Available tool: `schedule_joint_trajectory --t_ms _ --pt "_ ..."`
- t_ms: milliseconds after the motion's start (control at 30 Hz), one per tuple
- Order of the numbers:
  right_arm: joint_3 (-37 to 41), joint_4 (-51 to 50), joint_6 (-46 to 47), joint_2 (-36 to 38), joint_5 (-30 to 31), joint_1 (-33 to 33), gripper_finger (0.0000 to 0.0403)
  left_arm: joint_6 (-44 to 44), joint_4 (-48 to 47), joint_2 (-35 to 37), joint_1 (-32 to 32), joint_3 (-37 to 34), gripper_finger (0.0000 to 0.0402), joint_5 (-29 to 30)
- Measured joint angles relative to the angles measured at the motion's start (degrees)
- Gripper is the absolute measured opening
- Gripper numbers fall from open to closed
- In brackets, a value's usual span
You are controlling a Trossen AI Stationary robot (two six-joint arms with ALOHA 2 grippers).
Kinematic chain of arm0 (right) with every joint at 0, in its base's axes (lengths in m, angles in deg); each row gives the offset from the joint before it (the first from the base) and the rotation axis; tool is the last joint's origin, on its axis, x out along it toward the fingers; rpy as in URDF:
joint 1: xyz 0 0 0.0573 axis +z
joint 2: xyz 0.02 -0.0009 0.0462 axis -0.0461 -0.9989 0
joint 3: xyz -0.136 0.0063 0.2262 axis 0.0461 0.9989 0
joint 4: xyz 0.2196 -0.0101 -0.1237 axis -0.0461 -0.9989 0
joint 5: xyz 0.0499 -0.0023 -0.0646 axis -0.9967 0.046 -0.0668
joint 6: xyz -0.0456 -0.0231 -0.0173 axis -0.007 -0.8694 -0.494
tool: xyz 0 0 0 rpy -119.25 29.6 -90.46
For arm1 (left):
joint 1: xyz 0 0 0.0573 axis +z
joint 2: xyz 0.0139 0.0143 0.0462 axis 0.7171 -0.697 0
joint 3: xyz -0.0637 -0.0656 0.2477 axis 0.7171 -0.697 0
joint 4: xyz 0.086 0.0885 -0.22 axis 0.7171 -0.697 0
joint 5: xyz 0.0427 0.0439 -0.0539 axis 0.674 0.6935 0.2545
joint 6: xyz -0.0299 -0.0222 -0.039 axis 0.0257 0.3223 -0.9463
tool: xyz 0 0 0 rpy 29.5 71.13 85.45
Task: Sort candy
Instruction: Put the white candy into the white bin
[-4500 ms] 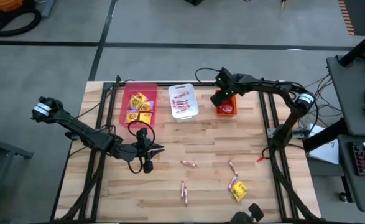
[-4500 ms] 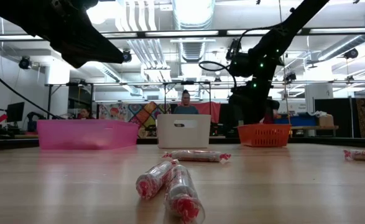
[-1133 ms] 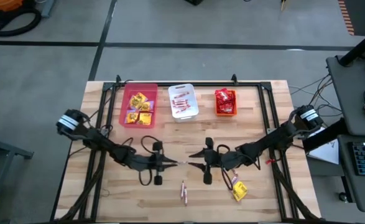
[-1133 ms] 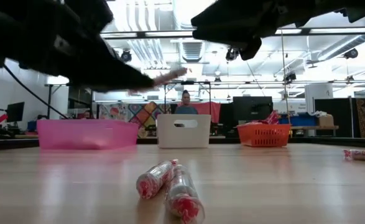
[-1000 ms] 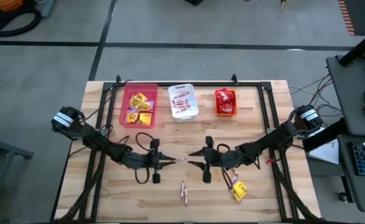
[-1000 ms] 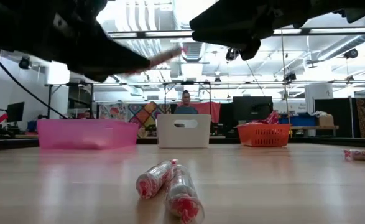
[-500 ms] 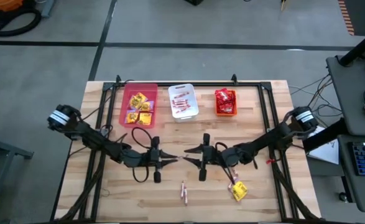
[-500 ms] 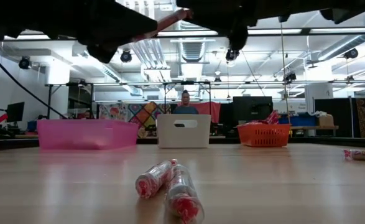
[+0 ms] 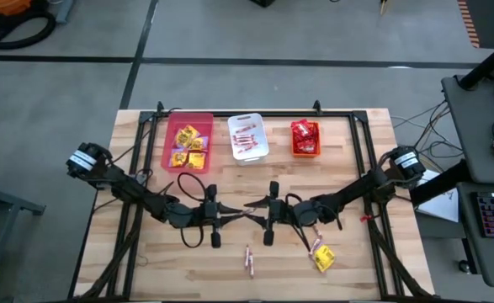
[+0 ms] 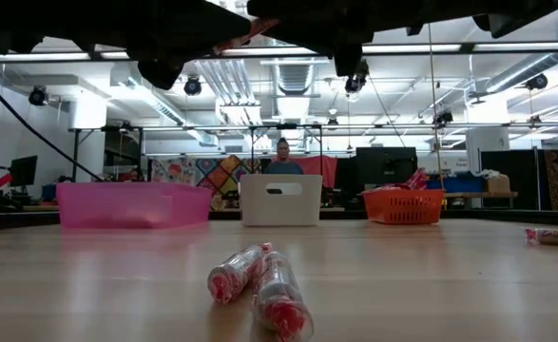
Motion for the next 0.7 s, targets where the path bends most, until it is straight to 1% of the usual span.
schedule_joint_trajectory --t_ms 100,167,233,367,400,500,700 --pt "0.04 0.01 0.02 0.01 -0.19 0.0 0.012 0.0 -0.04 0.0 0.0 0.0 0.0009 0.33" --pt "0.04 0.03 0.46 0.02 -0.99 -0.02 0.011 0.0 -0.04 0.0 0.0 0.13 0.0009 0.35" --pt "0.04 0.1 0.53 0.02 -1.64 -0.06 0.0093 0.0 -0.01 0.0 0.0 0.35 0.0009 0.35" --pt "-0.17 0.21 1.11 0.02 -1.85 -0.04 0.0043 0.03 -0.04 0.0 0.04 0.33 0.0019 0.41" --pt "-0.2 0.21 1.17 0.02 -2.02 -0.05 0.0037 0.02 -0.04 0.0 0.03 0.33 0.0025 0.4" --pt "-0.22 0.25 1.82 0.04 -3.77 -0.51 0.0036 -0.17 -0.05 0.0 0.0 0.33 0.0047 0.82" --pt "-0.26 -1.55 3.56 0.93 -4.68 -2.71 0.0036 -0.26 -1.7 0.28 0.09 0.29 0.0105 1.58"
